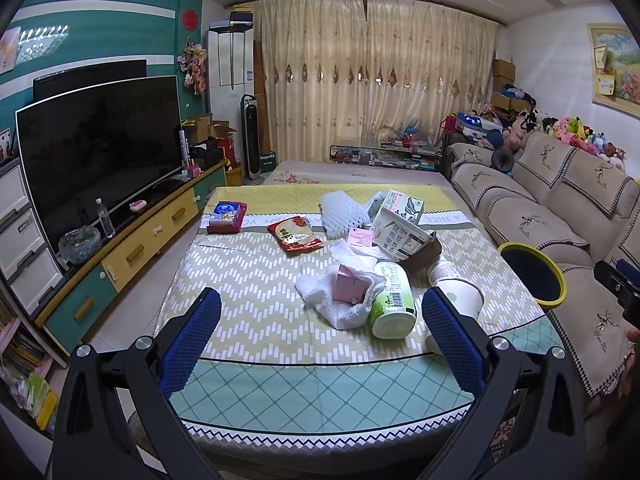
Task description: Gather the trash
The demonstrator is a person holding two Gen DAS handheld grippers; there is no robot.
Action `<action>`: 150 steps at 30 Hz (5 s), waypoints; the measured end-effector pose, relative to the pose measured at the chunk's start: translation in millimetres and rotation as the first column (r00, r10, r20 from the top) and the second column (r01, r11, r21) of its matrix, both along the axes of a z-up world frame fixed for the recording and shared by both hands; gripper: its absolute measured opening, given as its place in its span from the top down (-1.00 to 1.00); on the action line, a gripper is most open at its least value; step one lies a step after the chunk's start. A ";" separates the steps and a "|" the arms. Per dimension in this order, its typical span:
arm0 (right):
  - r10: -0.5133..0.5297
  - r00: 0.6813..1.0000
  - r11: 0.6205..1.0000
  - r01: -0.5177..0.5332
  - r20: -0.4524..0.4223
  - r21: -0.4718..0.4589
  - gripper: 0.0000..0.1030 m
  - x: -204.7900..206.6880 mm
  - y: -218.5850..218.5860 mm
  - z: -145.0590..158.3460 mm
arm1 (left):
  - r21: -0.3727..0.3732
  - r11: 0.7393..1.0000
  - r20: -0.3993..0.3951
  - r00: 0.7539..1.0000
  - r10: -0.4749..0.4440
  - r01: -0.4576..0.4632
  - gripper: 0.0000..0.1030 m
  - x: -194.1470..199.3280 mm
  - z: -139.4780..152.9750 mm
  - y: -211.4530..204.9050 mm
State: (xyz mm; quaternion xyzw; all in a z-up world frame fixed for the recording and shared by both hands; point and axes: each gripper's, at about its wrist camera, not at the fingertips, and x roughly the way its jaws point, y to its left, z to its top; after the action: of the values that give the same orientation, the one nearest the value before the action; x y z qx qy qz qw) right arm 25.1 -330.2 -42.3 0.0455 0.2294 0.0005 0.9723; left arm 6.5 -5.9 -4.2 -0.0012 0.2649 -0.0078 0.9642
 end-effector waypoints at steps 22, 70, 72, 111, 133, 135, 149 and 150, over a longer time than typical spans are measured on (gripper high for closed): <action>0.002 1.000 1.000 -0.002 -0.004 0.006 -0.87 1.0 -0.4 -1.7 | 0.002 1.000 -0.005 1.000 -0.004 0.004 -0.93 2.9 -5.0 -1.9; 0.041 0.999 0.999 -0.040 -0.036 0.029 -0.87 15.7 17.2 -18.1 | -0.003 1.000 -0.032 0.999 0.002 -0.002 -0.93 10.6 -17.9 1.5; 0.064 0.997 0.997 -0.062 -0.048 0.039 -0.87 21.5 24.2 -23.0 | -0.006 1.000 -0.037 0.999 0.007 -0.007 -0.93 13.9 -19.4 5.0; 0.266 0.903 0.946 -0.178 -0.338 0.271 -0.29 107.7 95.2 -116.3 | -0.055 0.998 -0.152 0.988 0.027 -0.035 -0.93 59.2 -61.5 38.4; 0.190 0.919 0.961 -0.101 -0.345 0.259 -0.19 110.3 52.2 -126.9 | -0.030 0.999 -0.178 0.984 0.006 -0.011 -0.93 67.6 -68.4 21.6; 0.197 0.916 0.960 -0.109 -0.349 0.256 -0.17 108.5 50.3 -125.4 | -0.030 0.999 -0.181 0.984 0.005 -0.011 -0.93 68.9 -69.6 21.4; 0.077 0.966 0.970 -0.015 -0.247 0.241 -0.18 110.8 -44.4 -84.6 | -0.021 0.999 -0.191 0.980 -0.049 0.046 -0.93 86.3 -74.3 -3.0; 0.043 0.967 0.971 0.019 -0.252 0.238 -0.18 117.0 -58.1 -86.8 | -0.016 0.998 -0.189 0.980 -0.057 0.055 -0.93 89.0 -73.8 -7.8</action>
State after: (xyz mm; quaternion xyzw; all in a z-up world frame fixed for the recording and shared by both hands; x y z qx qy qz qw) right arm 142.0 -388.3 -129.1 0.1602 0.3514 0.0279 0.9220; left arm 95.5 -13.7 -78.0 0.0002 0.3553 -0.0360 0.9341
